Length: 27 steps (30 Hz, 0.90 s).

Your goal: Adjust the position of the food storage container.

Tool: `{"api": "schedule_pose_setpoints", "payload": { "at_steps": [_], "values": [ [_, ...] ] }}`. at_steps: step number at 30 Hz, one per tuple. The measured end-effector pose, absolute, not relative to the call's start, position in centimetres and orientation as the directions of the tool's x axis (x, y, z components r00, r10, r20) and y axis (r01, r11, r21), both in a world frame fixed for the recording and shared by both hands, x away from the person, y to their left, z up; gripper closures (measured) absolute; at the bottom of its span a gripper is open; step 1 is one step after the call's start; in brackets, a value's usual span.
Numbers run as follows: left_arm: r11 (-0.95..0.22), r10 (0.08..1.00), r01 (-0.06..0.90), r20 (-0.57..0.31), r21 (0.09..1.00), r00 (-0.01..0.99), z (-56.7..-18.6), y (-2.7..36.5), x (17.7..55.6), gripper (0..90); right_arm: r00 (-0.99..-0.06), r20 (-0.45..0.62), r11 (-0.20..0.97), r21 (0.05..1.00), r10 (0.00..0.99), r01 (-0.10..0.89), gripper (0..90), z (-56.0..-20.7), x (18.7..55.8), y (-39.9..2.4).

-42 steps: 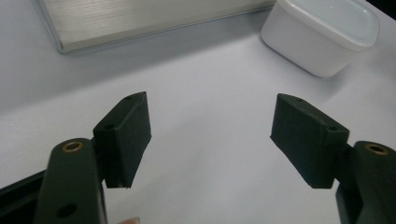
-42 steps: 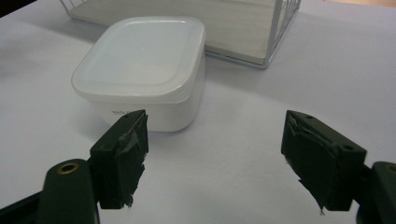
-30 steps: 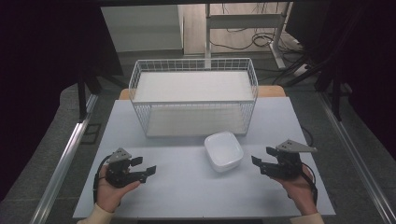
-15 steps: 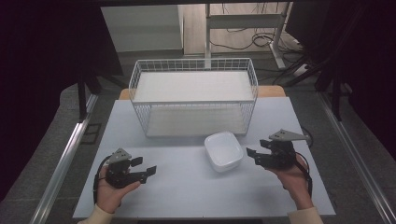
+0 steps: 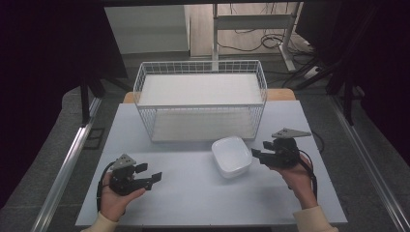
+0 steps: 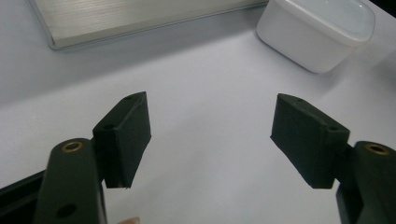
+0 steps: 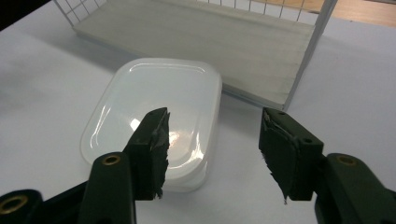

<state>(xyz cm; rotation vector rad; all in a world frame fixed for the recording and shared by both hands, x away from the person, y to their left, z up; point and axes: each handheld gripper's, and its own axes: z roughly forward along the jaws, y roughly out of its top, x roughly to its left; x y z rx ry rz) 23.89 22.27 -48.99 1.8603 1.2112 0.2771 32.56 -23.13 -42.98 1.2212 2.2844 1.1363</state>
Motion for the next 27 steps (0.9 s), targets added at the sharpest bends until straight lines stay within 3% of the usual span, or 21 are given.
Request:
{"api": "schedule_pose_setpoints", "payload": {
  "at_steps": [13,24,27],
  "values": [
    [-0.137,0.830,0.631,-0.259,0.764,0.494,-49.0,22.4,23.8,28.2,-0.601,0.071,0.369,0.730,0.796,0.575,58.7,-43.8,34.9,-21.6],
    [-0.134,0.831,0.631,-0.261,0.764,0.492,-49.1,22.4,23.9,28.3,-0.596,0.026,0.415,0.693,0.802,0.589,86.8,-44.9,38.2,-19.9],
    [-0.133,0.831,0.631,-0.261,0.764,0.491,-49.1,22.4,23.9,28.3,-0.596,0.006,0.430,0.687,0.803,0.587,88.9,-45.2,38.7,-19.7]
  ]
}}
